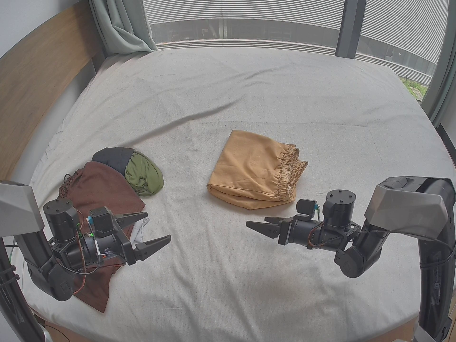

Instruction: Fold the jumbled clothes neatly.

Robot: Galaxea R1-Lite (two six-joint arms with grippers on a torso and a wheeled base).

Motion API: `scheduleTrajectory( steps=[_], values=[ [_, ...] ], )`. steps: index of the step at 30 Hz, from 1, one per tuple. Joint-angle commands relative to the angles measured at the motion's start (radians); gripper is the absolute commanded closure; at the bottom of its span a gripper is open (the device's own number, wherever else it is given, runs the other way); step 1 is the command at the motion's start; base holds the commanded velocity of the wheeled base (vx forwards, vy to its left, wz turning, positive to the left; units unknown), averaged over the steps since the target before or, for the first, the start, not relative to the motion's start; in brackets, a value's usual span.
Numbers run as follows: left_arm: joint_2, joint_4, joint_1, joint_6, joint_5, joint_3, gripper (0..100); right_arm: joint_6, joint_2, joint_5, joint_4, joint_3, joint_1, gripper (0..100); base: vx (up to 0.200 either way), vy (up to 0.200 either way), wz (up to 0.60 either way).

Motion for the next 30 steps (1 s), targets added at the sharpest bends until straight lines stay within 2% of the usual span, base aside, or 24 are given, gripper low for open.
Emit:
scheduleTrajectory(
  steps=[1,9,13,21,30],
  values=[
    [-0.012,-0.001,-0.001,-0.001,0.000,-0.001,0,0.015,-0.086,0.006,0.002,-0.043,0.027,0,0.000,0.000,0.00],
    [-0.013,-0.001,0.001,-0.002,0.000,-0.001,0,0.106,-0.077,0.006,0.053,-0.260,-0.013,0,0.000,0.000,0.00],
    [-0.013,-0.001,-0.001,-0.002,0.000,-0.001,0,0.109,-0.062,0.005,0.085,-0.324,-0.034,0,0.000,0.000,0.00],
    [-0.013,-0.001,-0.001,-0.002,0.000,-0.001,0,0.112,0.070,0.002,0.128,-0.471,-0.125,0,0.000,0.000,0.00],
    [-0.009,-0.001,-0.001,-0.002,0.000,-0.001,0,0.112,0.162,0.000,0.129,-0.525,-0.178,0,0.000,0.000,0.00]
  ],
)
